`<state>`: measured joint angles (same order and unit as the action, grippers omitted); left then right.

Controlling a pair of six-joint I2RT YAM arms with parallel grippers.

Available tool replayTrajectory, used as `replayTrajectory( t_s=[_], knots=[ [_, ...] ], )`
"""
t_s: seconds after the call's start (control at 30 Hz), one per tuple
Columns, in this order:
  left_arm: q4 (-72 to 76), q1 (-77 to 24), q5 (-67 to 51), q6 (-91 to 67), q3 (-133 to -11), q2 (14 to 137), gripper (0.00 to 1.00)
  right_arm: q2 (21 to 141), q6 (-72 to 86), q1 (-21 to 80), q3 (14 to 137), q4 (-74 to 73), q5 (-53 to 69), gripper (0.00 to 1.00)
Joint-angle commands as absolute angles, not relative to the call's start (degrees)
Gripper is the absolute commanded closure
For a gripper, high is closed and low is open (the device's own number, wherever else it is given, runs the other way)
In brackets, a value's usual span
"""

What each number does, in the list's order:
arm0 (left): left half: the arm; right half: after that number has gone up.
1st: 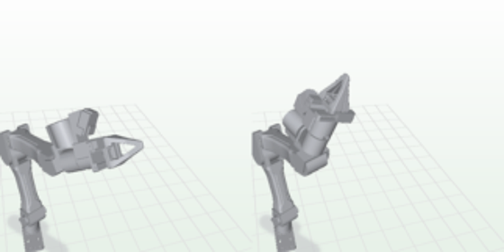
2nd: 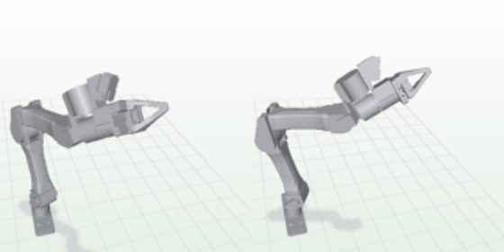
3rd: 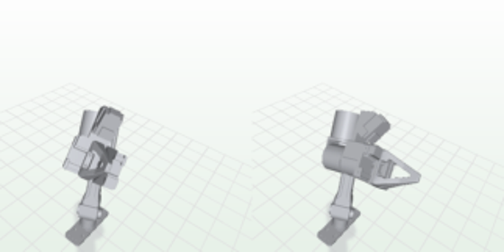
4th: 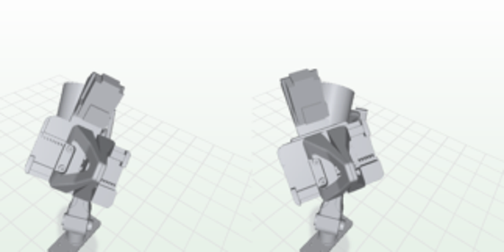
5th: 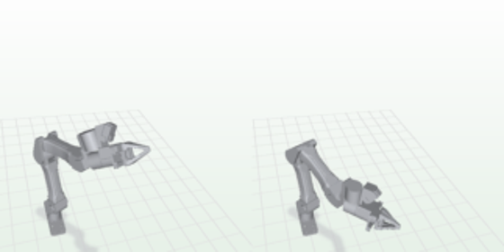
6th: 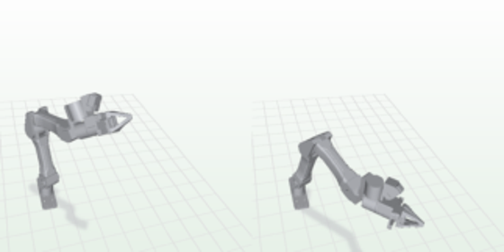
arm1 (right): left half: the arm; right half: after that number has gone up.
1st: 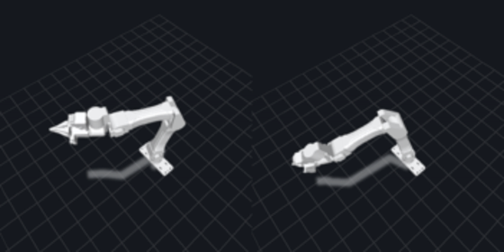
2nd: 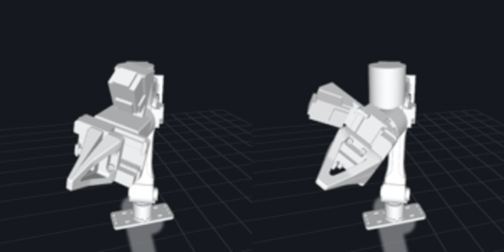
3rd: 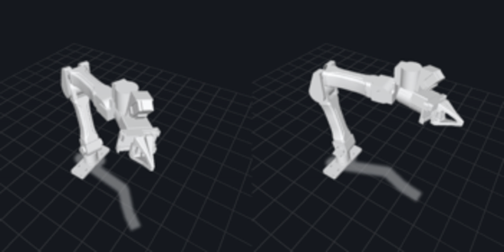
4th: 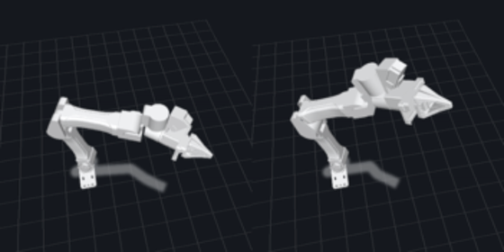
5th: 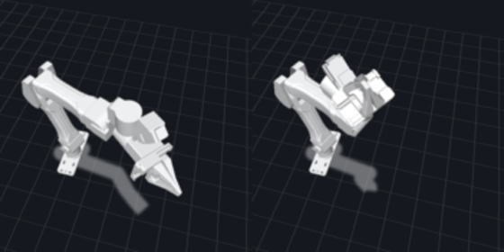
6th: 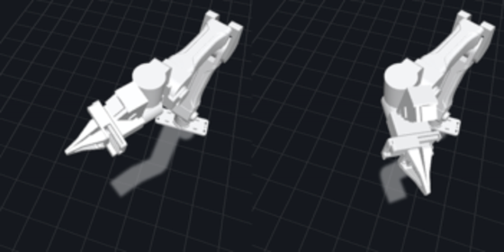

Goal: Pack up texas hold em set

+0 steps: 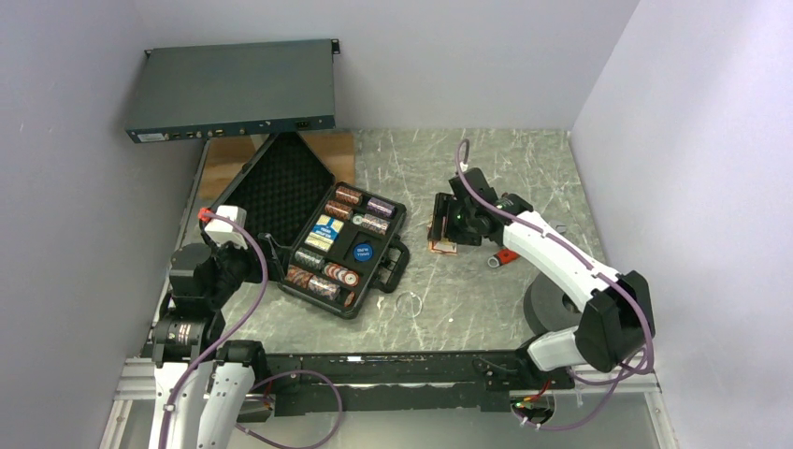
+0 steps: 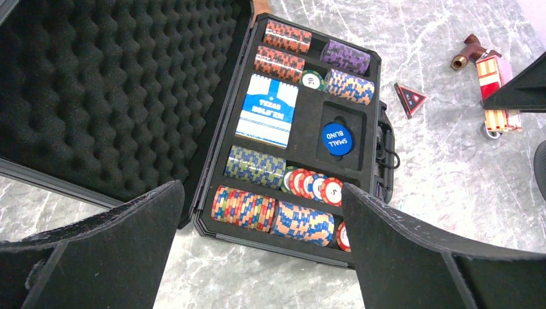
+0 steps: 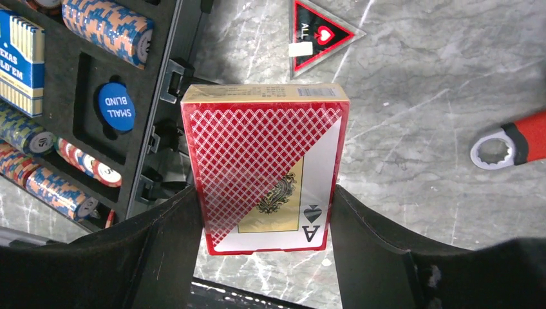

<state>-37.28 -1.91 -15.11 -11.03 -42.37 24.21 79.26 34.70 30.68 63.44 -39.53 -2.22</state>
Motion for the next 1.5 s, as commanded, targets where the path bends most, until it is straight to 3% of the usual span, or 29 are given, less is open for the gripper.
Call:
replayTrajectory(
  t_s=[0.0,0.43,1.1,1.47],
  knots=[
    [-35.8,-1.6,-15.3,-10.5,-42.6,24.2,0.01,80.9,37.2,30.6,67.7,-37.5,-0.9,1.00],
    [-35.5,-1.6,-16.0,-10.4,-42.5,24.0,0.01,95.2,51.9,37.9,89.2,-58.5,-12.0,1.00],
    [-35.6,-1.6,-15.3,-10.6,-42.5,23.0,0.01,105.6,69.0,45.4,100.1,-59.0,-8.6,1.00],
    [-35.8,-1.6,-14.8,-10.7,-42.4,22.7,0.01,112.5,70.7,49.0,104.1,-55.0,-7.3,1.00]
  ],
)
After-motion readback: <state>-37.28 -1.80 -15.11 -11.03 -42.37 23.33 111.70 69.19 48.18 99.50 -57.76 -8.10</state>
